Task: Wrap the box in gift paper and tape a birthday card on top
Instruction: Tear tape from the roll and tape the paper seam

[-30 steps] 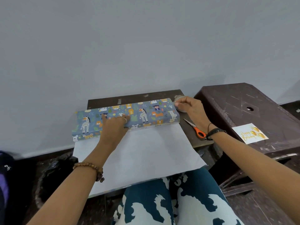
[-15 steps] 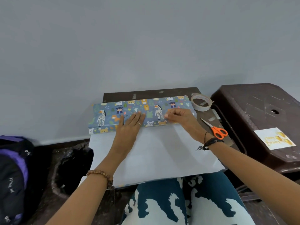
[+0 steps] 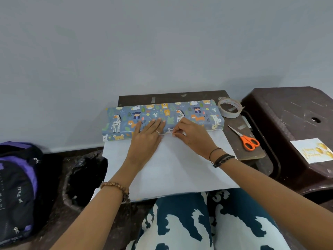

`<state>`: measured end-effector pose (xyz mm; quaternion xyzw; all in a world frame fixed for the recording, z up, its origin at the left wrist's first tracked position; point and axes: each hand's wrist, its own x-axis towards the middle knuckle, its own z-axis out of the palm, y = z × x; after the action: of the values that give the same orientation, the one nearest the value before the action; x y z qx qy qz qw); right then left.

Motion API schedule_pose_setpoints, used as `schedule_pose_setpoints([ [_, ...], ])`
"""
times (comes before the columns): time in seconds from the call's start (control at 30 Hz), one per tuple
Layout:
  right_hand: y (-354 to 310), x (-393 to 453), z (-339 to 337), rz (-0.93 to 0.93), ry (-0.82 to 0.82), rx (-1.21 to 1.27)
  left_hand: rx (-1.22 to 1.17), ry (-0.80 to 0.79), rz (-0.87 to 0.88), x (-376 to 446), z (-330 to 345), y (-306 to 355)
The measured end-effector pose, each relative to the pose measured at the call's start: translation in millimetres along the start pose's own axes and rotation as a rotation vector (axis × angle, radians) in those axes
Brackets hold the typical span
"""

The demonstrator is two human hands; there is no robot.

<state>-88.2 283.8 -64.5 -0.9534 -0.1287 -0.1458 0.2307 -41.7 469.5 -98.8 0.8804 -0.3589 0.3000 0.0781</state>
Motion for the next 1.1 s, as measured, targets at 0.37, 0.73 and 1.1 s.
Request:
schedule_pose_setpoints([
  [0.37, 5, 5, 26, -0.170, 0.273, -0.343, -0.070, 0.092, -0.079, 3, 8, -1],
  [0.73, 9, 7, 34, -0.326, 0.349, -0.571, -0.109, 0.085, -0.101, 2, 11, 1],
  [1.1, 8, 4, 29, -0.256, 0.357, -0.414, -0.165, 0.061, -0.135, 3, 9, 1],
])
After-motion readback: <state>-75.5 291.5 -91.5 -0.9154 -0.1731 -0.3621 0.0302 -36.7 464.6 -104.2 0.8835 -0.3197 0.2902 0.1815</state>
